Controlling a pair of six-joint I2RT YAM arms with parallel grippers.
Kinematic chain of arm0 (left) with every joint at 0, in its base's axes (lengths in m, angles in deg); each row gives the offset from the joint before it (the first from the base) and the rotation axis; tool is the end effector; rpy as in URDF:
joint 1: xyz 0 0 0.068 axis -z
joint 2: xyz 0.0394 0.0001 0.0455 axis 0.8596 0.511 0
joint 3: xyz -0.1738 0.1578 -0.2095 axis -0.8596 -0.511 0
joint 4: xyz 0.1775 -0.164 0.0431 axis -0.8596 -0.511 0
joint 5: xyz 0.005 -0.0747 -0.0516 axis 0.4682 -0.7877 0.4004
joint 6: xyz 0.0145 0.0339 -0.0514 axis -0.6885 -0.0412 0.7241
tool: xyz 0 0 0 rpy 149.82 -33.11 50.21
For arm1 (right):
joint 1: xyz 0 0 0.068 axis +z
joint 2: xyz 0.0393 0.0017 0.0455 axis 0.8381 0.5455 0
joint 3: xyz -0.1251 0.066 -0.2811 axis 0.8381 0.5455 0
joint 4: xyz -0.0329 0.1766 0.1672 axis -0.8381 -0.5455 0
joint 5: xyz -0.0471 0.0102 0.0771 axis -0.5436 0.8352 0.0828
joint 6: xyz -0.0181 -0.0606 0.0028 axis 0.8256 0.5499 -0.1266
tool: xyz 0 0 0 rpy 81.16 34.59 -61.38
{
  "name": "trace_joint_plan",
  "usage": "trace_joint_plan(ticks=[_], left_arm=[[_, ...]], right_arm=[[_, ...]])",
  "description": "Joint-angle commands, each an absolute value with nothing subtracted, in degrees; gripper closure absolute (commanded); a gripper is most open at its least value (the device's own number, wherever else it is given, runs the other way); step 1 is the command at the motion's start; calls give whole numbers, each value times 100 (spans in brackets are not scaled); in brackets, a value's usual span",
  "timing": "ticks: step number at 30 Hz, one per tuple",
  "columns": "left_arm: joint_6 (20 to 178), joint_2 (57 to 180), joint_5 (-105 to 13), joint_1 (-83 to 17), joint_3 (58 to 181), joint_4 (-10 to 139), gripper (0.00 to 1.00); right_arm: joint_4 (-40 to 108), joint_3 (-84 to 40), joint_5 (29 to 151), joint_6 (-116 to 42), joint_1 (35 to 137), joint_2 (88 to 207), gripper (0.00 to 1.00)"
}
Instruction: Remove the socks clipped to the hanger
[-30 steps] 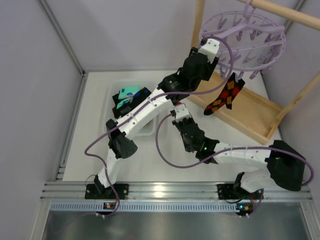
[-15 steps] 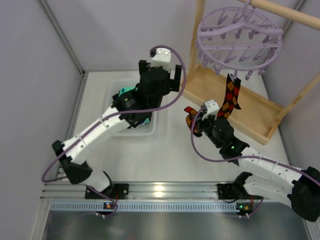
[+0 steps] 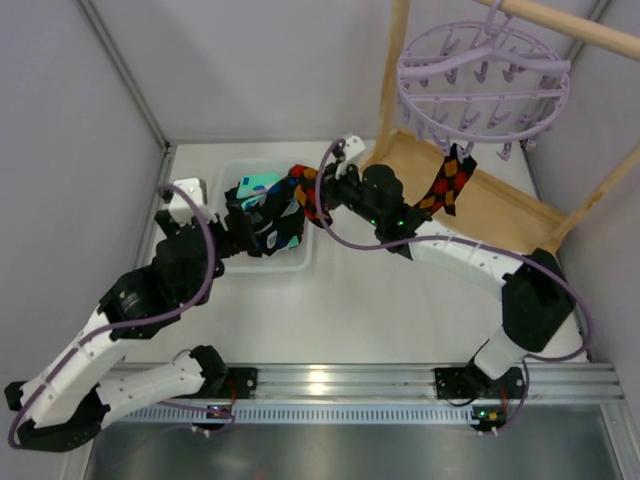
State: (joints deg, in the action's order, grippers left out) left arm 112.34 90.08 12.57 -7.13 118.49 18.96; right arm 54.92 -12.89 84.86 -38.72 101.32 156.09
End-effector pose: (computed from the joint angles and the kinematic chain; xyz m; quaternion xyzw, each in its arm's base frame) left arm 0.0869 -0.0507 0.4522 -0.0637 0.7745 -0.0537 0.6270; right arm 0.2665 0.2631 0.3796 -0.2352 0.6864 0.3191 0.6097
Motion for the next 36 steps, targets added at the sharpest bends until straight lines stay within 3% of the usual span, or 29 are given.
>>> trace_joint_plan(ticks=[1,4,8,15,22,27,28,32,36], left_arm=[[11205,8417,1309,-733,11484,1586,2],[10966,8039,1844,-724,11027,1586,2],[11475,7836,1925,-733,10578,1656,2],[11335,7968,1854,-891,10349,1639,2],[11362,7546,1880,-1005,10279,1648,2],[11362,7511,1863,-1040,10288,1639,2],[11371,7511,1854,-1049,10279,1639,2],[11388,7511,1810,-1119,10288,1648,2],[11397,7493,1793,-1172,10296,1630,2]], right_arm=[[5817,-2417,8859,-4180,10352,16477,100],[5493,-3542,8886,-4417,10449,17514,100],[4640,-4991,8011,-4321,10747,18789,100],[3559,-5688,7260,-4840,10968,20309,100],[3733,-5680,7496,-5077,11003,20224,98],[3795,-5646,7585,-5077,10994,19557,72],[3838,-5549,7585,-5077,10994,19443,49],[4049,-5066,7594,-5077,10959,18557,35],[4295,-4337,7673,-5104,10819,17650,28]])
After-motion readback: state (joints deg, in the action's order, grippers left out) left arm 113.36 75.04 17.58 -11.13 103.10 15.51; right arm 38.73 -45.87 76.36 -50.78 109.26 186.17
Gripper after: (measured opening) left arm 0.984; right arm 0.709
